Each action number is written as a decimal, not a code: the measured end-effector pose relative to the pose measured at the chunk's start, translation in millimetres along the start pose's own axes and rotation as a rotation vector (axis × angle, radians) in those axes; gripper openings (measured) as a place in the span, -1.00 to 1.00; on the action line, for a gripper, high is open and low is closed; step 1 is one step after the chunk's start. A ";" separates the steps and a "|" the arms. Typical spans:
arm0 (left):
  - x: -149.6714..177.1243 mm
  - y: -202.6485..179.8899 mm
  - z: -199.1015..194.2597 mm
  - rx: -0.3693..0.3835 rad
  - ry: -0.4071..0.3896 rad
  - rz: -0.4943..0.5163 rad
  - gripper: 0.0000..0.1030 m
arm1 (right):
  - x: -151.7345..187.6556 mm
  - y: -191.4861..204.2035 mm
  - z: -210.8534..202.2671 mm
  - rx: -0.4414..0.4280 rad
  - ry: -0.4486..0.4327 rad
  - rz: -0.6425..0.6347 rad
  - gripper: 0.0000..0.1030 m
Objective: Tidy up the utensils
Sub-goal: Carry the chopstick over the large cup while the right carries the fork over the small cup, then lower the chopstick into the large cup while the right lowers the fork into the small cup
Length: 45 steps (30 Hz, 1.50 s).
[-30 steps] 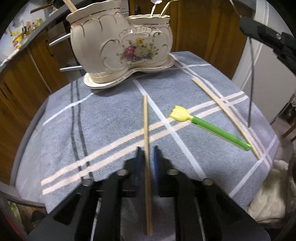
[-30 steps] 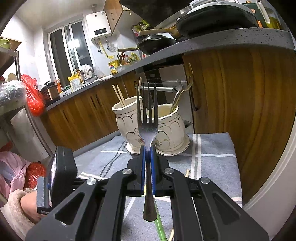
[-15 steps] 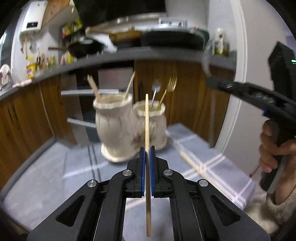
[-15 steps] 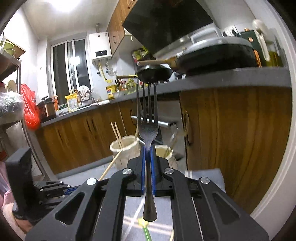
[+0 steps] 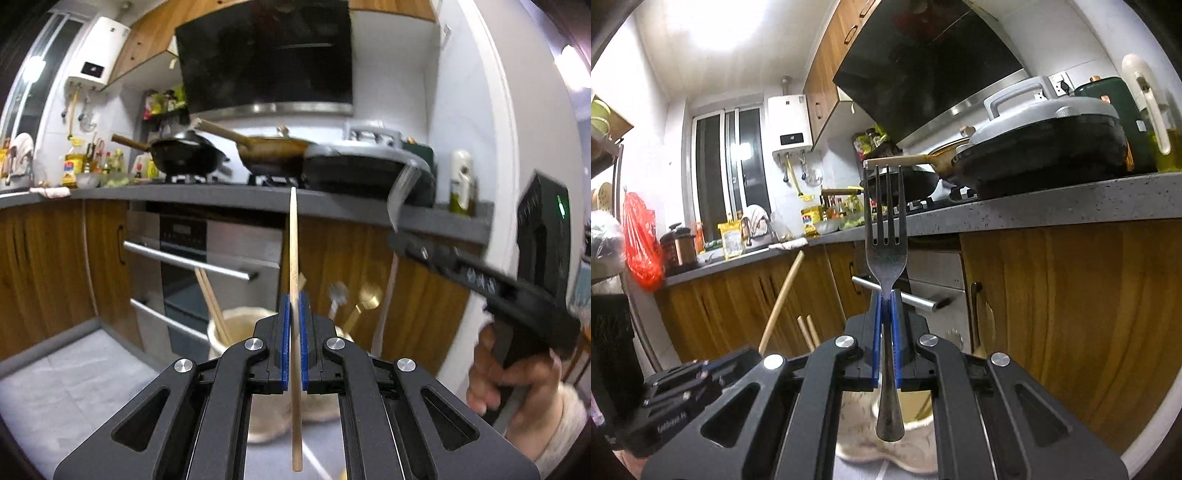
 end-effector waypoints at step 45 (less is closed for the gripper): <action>58.7 24.1 39.3 -0.041 -0.010 -0.047 -0.90 | 73.0 -35.2 57.6 0.084 0.119 -0.005 -0.90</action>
Point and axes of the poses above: each gripper's, at about its wrist camera, not at the fingertips, and z roughly the way its jaws point, y to its left, x to its underside, the point moved 9 cm from there along z, roughly the way its jaws point, and after that the axes turned 15 degrees about z, right-handed, at the moved point
